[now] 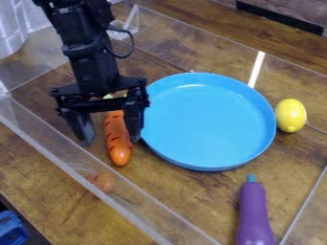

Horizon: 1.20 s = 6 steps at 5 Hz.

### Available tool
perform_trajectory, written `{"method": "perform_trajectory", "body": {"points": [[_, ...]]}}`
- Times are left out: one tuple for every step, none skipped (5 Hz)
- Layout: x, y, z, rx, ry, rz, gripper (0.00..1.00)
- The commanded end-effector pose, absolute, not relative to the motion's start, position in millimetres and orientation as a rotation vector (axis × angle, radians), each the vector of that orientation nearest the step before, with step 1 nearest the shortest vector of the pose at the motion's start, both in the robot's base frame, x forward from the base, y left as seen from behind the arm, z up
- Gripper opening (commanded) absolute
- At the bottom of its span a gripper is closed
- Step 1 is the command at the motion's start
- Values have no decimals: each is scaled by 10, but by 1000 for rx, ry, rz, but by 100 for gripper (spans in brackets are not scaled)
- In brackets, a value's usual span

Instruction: Move the carrot to the left side

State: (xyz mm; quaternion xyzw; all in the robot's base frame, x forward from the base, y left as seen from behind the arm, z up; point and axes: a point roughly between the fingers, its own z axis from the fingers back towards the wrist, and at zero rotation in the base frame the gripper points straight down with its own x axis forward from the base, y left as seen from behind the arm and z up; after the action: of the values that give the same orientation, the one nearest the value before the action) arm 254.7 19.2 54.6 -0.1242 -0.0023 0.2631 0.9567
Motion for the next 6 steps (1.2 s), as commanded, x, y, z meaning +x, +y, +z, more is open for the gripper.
{"method": "perform_trajectory", "body": {"points": [[2570, 134, 683, -249, -61, 486, 100], [2590, 212, 499, -246, -66, 489, 100], [2606, 289, 289, -236, -76, 495, 100], [2632, 337, 242, -222, -83, 502, 100], [2645, 397, 216, -213, -85, 502, 0], [2676, 476, 328, -203, -86, 487, 0]]}}
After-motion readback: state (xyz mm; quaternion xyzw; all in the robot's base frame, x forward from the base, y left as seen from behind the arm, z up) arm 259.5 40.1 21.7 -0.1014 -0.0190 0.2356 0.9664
